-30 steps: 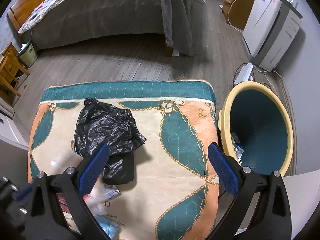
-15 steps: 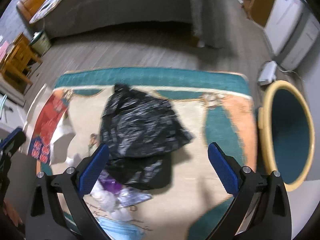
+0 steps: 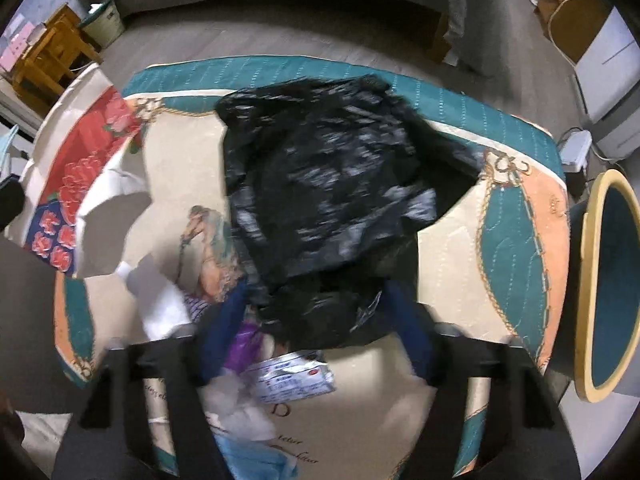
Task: Collect trash
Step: 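Grasp the white-and-red paper bag with the left gripper while the right grasps the black plastic bag, then lift the black plastic bag and carry it over the bin with the right gripper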
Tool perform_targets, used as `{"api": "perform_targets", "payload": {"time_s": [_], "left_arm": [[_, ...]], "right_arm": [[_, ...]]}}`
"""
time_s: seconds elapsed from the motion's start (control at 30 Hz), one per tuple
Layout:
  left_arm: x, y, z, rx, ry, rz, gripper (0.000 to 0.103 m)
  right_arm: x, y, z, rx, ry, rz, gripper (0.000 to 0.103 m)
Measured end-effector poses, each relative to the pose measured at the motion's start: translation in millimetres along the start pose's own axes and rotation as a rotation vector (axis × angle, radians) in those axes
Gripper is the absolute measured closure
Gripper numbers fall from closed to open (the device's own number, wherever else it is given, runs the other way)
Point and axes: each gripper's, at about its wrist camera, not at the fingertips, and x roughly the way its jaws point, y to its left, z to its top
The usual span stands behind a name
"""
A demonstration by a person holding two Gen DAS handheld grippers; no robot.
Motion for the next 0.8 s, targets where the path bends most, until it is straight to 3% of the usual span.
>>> {"api": "perform_targets", "payload": {"time_s": [0.13,0.23,0.8], "left_arm": [[-3,-4,-1,0.013,-0.006,0.011,0.092],[-5,-4,0,0.014,-0.014,0.014,0.092],[-40,-29,24,0.002,-0.143,-0.026,0.092]], "right_arm": [[-10,2,-4,-0.032,-0.024,-0.019,0.064],[-23,0,-4,-0.022,-0.059,-0.014,0.068],[-132,-55,-11,0.082,-0.314,0.046,0.072]]}}
